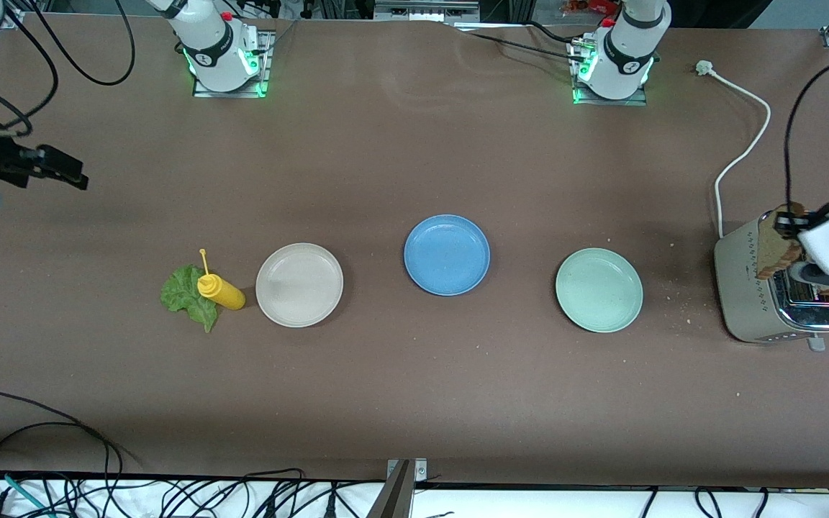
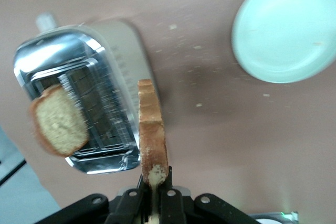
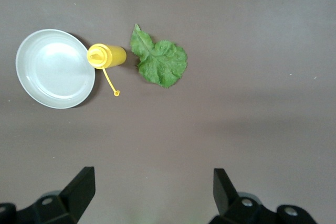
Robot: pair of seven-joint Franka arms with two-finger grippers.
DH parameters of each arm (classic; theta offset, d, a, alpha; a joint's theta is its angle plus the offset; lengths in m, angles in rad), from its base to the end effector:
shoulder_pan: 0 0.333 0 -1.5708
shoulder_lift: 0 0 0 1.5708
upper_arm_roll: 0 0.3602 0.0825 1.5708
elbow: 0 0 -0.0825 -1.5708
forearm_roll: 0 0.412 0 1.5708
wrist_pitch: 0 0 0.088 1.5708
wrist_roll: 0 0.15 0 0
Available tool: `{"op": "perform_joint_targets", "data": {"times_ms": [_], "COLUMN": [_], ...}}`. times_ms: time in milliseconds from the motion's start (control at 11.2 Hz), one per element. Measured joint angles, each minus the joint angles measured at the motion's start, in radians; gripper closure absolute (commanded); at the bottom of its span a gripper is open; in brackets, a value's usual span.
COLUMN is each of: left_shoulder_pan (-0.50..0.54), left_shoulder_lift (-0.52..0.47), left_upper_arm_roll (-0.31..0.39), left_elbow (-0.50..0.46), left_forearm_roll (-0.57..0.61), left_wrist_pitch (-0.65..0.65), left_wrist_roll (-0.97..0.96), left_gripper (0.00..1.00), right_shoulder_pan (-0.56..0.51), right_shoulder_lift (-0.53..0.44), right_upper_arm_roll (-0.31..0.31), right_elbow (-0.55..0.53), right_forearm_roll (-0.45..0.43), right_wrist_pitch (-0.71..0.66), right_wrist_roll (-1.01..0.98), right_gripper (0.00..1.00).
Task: Make sandwich in blue plate with both arms
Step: 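Grasp the bread slice and lift it out with the left gripper, then carry the bread to the blue plate while the right gripper reaches the lettuce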
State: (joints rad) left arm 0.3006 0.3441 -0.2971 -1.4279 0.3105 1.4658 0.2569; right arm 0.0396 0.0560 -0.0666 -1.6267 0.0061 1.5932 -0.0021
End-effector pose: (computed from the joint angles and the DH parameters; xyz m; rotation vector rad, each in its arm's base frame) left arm 0.6560 0.0768 0.4843 -2.9085 0.3866 0.4670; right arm 0.5952 -0.0142 0.5668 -3.1345 0.0398 0.1401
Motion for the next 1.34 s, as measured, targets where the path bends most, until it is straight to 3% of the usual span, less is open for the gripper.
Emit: {"op": "perform_joint_targets", "data": {"times_ms": [179,357,625,983,1340], "left_shoulder_pan": [-0.017,-0.061,-0.166,-0.263,-0.298], "left_shoulder_lift": [0.003,0.038,0.148,0.332,0.465], "left_upper_arm_roll": [-0.119,-0.176,-0.180,-0.179,-0.179], "left_elbow": [0.011,0.009,0.007,0.007,0.007], "left_forearm_roll": [-0.008,-0.083,-0.299,-0.634,-0.810], "left_wrist_pitch": [-0.029,-0.033,0.012,0.203,0.350], "left_wrist_roll": [-0.001,-0.004,-0.033,-0.088,-0.020], "left_gripper": [1.00,1.00,1.00,1.00,1.00], "right_shoulder_pan": [-0.001,-0.001,-0.001,-0.001,-0.002], "right_shoulder_lift": [0.064,0.119,0.207,0.356,0.456], "right_upper_arm_roll": [0.000,0.000,0.000,-0.004,-0.004], "right_elbow": [0.001,0.001,0.001,-0.003,-0.101], "right_forearm_roll": [0.010,0.017,0.017,0.017,0.024], "right_wrist_pitch": [0.023,0.069,0.158,0.364,0.662], "right_wrist_roll": [0.000,0.000,-0.004,-0.047,-0.048], "right_gripper": [0.00,0.00,0.00,0.00,0.00]}}
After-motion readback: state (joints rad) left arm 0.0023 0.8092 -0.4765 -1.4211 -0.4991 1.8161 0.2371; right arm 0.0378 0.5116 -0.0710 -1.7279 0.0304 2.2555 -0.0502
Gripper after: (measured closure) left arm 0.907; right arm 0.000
